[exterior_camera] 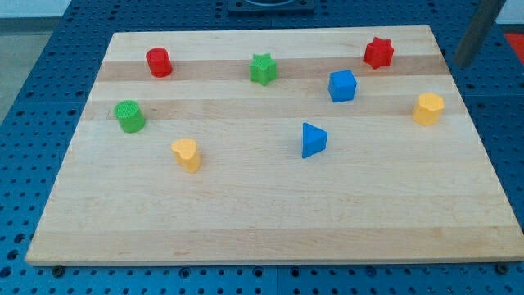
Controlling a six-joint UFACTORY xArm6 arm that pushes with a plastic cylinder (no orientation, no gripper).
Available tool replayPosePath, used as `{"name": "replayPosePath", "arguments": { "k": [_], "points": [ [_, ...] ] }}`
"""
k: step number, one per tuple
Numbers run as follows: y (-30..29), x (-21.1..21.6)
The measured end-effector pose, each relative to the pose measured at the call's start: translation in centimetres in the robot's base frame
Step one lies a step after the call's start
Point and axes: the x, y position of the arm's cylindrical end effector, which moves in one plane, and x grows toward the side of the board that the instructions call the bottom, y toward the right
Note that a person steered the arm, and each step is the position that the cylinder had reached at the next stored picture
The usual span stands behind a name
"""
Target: Touch the top of yellow hexagon
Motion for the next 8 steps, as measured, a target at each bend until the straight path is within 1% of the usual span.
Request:
{"name": "replayPosePath", "arguments": {
  "k": [1, 2, 3, 4, 5, 6, 7, 8],
  "points": [
    [-4.6, -0.5],
    [-9.2, 1.6],
    [-12.9, 4.4],
    [-13.8, 8.6],
    [-12.7, 10.7],
    [-12.7, 7.8],
    [-11.3, 5.0],
    [-6.8, 5.3]
  ]
}}
